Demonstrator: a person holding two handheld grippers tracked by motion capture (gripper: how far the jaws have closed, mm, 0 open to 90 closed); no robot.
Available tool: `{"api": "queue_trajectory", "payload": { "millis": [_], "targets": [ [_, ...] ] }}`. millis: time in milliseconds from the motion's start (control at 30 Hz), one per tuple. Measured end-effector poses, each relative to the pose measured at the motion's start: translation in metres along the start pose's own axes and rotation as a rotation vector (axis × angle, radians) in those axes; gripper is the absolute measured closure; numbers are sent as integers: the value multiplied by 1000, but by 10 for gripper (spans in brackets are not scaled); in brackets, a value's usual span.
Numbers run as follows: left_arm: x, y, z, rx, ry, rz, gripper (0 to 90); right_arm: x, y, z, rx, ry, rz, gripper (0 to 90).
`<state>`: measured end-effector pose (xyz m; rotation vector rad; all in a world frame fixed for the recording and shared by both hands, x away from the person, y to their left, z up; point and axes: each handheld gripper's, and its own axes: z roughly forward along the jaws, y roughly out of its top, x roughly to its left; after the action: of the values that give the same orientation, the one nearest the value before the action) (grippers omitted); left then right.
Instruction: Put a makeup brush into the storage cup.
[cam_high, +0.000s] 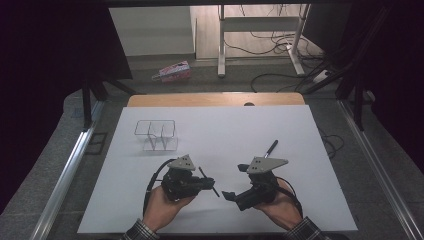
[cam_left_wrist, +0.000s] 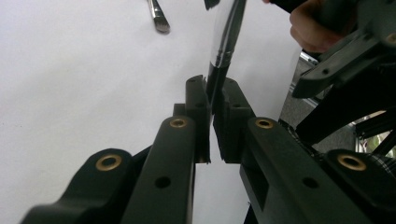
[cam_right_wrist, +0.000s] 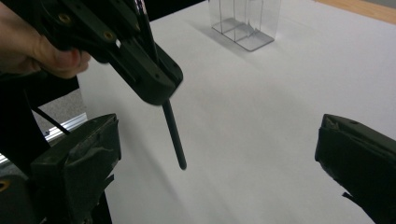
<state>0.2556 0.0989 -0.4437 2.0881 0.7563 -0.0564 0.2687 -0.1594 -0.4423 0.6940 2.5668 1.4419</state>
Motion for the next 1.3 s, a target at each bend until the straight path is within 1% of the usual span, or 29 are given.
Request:
{"api": "queue_trajectory", "payload": {
  "millis": [133,233,333,367,567,633,667,700,733,767,900,1000,1100,1300],
  "targets": [
    [-2,1,3,12,-1,6,854,3,4,-1,-8,-8,-8,0],
    [-2,1,4,18,-1,9,854,4,7,-2,-11,-7,-5,0],
    [-4,2,6,37,3,22,854,4,9,-2,-12,-6,-2,0],
    [-5,2,7,34,6,19,854,4,9,-2,-12,-5,-2,0],
    [-6,4,7,55,33,42,855,6,10,-2,-12,-5,-5,14],
    [-7,5,7,56,48,48,854,6,10,-1,-11,-4,-7,20],
    [-7,5,7,56,48,48,855,6,10,-1,-9,-5,-7,22],
    [-8,5,5,56,72,54,854,6,9,-1,-5,-7,-12,23],
    [-8,5,5,56,72,54,854,6,9,0,-5,-8,-13,24],
    [-8,6,3,61,103,63,854,5,8,0,-1,-10,-18,25],
    [-6,7,-3,61,145,65,854,5,5,2,13,-10,-31,21],
    [-4,9,-9,56,180,63,854,6,4,4,24,-11,-52,7],
    [-1,10,-14,57,205,66,854,6,3,4,36,-12,-62,2],
    [5,11,-22,53,248,54,854,5,1,6,48,-14,-64,0]
  ]
}}
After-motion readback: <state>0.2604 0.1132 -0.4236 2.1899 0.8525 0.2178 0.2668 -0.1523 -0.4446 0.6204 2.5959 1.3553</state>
